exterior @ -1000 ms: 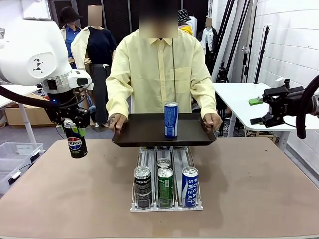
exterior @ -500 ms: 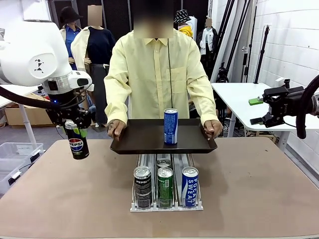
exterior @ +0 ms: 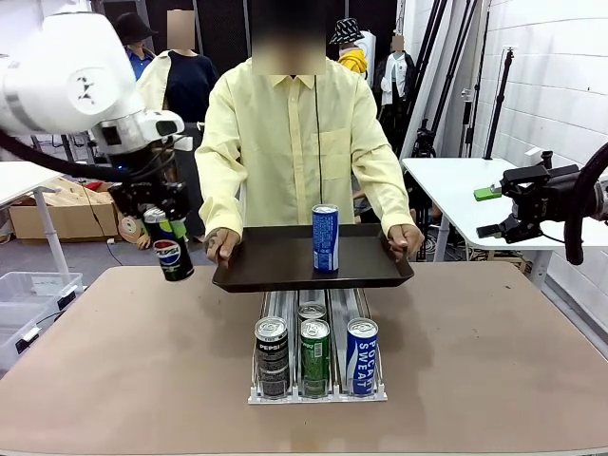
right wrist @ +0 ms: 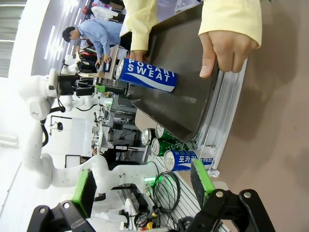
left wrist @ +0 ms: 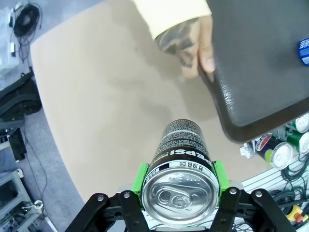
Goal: Retrieve and hand over the desired beverage to the person.
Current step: Place the picked can on the Handle tray extended by the person.
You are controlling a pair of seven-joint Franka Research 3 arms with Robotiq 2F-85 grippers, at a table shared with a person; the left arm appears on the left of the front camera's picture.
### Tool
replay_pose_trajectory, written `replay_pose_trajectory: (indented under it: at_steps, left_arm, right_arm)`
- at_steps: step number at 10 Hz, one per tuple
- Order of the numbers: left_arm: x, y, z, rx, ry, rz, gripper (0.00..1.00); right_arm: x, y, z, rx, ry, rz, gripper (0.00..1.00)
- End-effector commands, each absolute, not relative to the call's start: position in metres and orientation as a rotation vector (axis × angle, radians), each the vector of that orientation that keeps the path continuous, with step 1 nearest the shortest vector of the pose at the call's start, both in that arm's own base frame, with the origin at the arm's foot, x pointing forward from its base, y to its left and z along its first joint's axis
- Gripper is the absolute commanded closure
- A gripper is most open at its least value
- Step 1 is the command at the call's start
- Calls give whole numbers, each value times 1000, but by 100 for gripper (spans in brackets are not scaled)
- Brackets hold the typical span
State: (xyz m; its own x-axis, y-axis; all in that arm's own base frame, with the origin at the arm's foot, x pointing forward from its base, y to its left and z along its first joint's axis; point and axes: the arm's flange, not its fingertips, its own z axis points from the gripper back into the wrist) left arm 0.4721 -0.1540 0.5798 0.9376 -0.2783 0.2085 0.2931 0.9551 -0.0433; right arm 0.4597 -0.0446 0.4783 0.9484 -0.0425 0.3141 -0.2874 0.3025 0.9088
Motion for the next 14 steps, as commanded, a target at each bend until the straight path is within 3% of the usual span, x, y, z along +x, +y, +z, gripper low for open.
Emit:
replay_pose_trajectory:
  at_steps: [1,6,14]
  left_arm:
    - [492,-168,610,-58,-200,-325,97]
    - [530,-237,645,-51,-177,-462,97]
    - [560,-324,607,-31,-159,-572,97]
  right_arm:
    - [459,-44,478,1264,-303,167,0]
    - [459,-44,478,1264,-303,167,0]
    - [459,-44,478,1264,-303,167,0]
